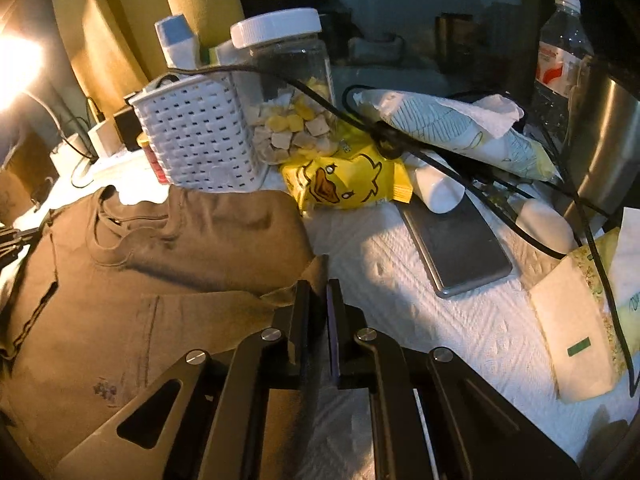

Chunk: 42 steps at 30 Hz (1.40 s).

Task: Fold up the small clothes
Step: 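Adjust the fold toward the center and open the right gripper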

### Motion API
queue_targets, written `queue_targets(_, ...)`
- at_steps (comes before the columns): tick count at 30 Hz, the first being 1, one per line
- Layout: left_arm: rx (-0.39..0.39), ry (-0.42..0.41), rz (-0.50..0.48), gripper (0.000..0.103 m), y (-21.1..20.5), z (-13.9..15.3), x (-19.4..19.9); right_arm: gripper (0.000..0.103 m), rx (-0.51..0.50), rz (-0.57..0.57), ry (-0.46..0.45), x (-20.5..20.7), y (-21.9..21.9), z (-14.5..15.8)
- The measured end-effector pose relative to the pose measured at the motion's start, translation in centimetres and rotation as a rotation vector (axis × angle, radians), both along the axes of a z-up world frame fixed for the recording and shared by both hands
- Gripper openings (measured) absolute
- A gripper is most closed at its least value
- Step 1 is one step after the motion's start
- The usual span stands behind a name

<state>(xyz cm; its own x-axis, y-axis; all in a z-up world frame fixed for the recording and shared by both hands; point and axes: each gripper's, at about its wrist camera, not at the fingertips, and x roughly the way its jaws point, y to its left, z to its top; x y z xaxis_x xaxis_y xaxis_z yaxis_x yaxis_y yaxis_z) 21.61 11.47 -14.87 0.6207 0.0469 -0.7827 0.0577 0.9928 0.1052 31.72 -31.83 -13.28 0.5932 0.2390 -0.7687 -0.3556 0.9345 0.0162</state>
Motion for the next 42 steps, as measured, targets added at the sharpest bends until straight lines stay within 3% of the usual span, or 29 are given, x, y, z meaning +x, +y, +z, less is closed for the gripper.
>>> queue_targets(7, -0.006, 0.007, 0.033, 0.004, 0.4, 1.0, -0.7, 0.009, -0.041, 0.003, -0.013, -0.6, 0.5, 0.7)
queue_targets(9, -0.011, 0.002, 0.035, 0.004, 0.4, 1.4, -1.4, 0.019, -0.055, 0.011, -0.019, -1.2, 0.7, 1.0)
queue_targets(11, -0.015, 0.001, 0.035, 0.004, 0.3, 1.9, -2.5, 0.037, -0.059, 0.02, -0.031, -2.0, 0.9, 1.4)
queue_targets(13, -0.017, 0.0, 0.03, 0.006, -0.1, 2.3, -3.8, 0.04, -0.067, 0.028, -0.044, -3.1, 0.9, 1.9)
queue_targets(14, -0.021, 0.002, 0.027, 0.013, -0.4, 2.4, -4.3, 0.04, -0.074, 0.033, -0.051, -3.8, 1.1, 2.2)
queue_targets(17, -0.043, 0.001, 0.029, 0.056, -1.1, 2.5, -6.0, 0.041, -0.082, 0.046, -0.056, -5.3, 1.3, 2.5)
queue_targets(18, -0.055, -0.004, 0.033, 0.06, -1.2, 2.6, -6.6, 0.041, -0.085, 0.054, -0.055, -6.0, 1.4, 2.6)
queue_targets(33, -0.101, 0.04, -0.057, 0.06, -5.0, 1.6, -11.9, 0.041, -0.203, 0.129, -0.001, -13.8, 3.7, 0.9)
queue_targets(42, -0.068, 0.089, -0.112, 0.06, -6.7, 0.4, -13.4, 0.041, -0.216, 0.127, 0.03, -16.8, 4.0, -0.5)
